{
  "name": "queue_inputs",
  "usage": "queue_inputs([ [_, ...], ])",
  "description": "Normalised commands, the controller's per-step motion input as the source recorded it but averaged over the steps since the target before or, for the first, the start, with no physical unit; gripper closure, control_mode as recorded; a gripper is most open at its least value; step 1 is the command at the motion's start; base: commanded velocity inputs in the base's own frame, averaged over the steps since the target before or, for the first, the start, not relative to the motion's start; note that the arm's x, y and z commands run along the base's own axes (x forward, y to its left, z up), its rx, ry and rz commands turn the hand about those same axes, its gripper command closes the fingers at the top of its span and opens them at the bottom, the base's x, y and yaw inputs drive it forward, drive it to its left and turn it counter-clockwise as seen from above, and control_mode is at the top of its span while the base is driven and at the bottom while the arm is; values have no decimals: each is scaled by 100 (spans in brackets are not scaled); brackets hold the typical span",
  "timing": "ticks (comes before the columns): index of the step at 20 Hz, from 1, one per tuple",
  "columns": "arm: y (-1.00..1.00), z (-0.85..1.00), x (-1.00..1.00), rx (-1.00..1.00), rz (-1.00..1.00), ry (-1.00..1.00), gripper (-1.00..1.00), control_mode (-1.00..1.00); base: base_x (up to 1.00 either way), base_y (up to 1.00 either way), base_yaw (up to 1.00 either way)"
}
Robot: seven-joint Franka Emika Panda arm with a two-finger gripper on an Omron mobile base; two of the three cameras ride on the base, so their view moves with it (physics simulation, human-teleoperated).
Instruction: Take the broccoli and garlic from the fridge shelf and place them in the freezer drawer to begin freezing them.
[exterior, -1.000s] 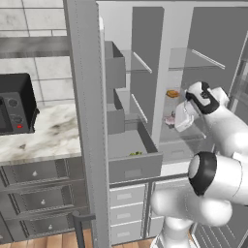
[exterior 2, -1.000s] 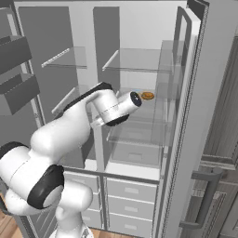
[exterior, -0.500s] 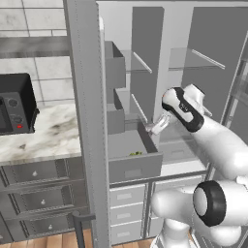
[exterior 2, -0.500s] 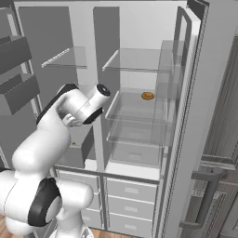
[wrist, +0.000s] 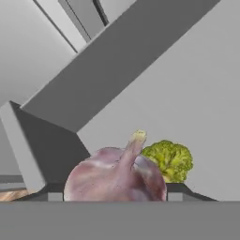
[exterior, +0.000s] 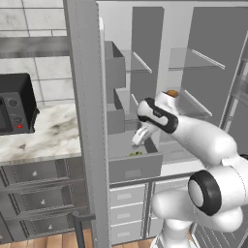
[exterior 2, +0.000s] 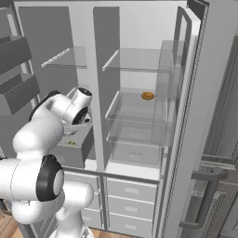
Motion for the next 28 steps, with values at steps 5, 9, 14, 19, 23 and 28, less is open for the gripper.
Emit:
queue_inputs([
  [5, 28, -54, 5, -10, -1, 14, 100, -100, 0, 0, 0],
  [9, 29, -46, -27, -4, -4, 2, -100, -100, 0, 0, 0],
  [14, 8, -31, -41, 0, -8, 0, -100, -100, 0, 0, 0],
  [19, 0, 9, -2, 0, -10, 0, -100, -100, 0, 0, 0],
  [23, -3, 66, 0, 0, -10, -1, -100, -100, 0, 0, 0],
  [28, -22, 36, -10, 0, -13, -7, -100, -100, 0, 0, 0],
])
